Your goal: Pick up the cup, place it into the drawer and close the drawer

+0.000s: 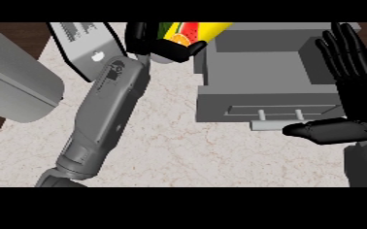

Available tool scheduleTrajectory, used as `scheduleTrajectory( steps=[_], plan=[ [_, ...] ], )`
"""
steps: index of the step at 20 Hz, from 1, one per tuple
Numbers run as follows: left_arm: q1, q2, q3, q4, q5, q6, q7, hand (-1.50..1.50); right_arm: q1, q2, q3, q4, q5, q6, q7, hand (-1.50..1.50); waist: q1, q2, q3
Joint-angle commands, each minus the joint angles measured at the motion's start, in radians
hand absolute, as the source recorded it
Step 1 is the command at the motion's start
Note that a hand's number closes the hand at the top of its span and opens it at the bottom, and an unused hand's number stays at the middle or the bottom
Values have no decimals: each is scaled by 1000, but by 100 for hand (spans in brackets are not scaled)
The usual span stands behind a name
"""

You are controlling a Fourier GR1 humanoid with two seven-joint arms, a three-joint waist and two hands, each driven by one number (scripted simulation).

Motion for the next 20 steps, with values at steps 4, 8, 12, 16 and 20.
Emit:
scheduleTrajectory(
  steps=[4, 8, 12, 16, 20],
  plan=[
    [-247, -4, -57, 141, 32, 151, 177, 150, -13, 38, 38, -48, 28, -50, 50, -150, -21, 5, 0],
    [-343, -4, -98, 333, 66, 213, 210, 150, -45, 9, 22, -4, 5, -8, 20, -150, -54, 15, 0],
    [-336, -4, -210, 421, 115, 272, 204, 150, -26, 5, 23, 5, -13, 24, -9, -150, -80, 18, 1],
    [-376, -4, -260, 497, 138, 204, 237, 150, -106, 17, 45, 23, -15, 13, 15, -150, -111, 29, 1],
    [-408, -4, -328, 544, 131, 159, 298, 150, -135, 0, 31, 61, -29, 33, -2, -150, -135, 39, 2]
  ],
)
